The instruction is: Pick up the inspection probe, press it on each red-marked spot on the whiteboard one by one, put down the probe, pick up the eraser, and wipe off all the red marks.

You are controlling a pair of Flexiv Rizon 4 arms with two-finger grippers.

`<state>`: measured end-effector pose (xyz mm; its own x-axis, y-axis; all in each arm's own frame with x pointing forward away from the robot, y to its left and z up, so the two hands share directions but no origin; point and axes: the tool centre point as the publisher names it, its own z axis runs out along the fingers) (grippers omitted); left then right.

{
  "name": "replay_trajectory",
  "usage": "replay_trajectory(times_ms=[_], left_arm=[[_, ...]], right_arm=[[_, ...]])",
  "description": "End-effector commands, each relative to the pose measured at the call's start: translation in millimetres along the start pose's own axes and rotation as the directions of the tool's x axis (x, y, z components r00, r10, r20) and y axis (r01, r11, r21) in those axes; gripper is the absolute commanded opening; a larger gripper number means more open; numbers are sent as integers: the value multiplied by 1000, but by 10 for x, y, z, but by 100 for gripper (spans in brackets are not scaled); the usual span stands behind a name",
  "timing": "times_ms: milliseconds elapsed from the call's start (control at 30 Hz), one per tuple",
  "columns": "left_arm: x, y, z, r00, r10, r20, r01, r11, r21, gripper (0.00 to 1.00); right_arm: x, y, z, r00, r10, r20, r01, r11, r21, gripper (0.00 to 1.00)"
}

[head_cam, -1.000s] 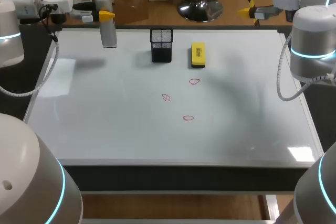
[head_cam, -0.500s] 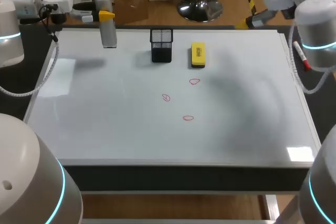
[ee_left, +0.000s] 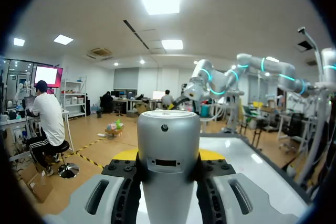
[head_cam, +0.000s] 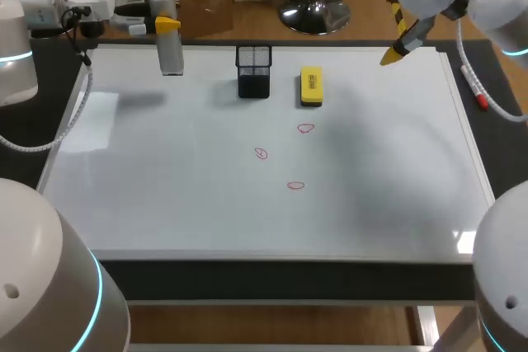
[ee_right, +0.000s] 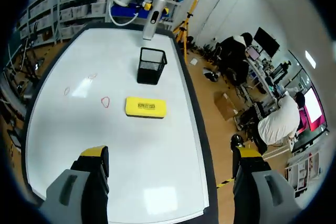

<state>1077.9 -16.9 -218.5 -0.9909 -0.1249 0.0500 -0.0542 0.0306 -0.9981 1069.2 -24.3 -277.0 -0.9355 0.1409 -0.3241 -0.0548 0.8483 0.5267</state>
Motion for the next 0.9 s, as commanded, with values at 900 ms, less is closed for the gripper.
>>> replay_trajectory(times_ms=[900], left_arm=[[-3,-13,-1,1000,0,-1,0,1000,-1,0]], right_arm=[[8,8,26,818,-250,-518,421,874,244,100]])
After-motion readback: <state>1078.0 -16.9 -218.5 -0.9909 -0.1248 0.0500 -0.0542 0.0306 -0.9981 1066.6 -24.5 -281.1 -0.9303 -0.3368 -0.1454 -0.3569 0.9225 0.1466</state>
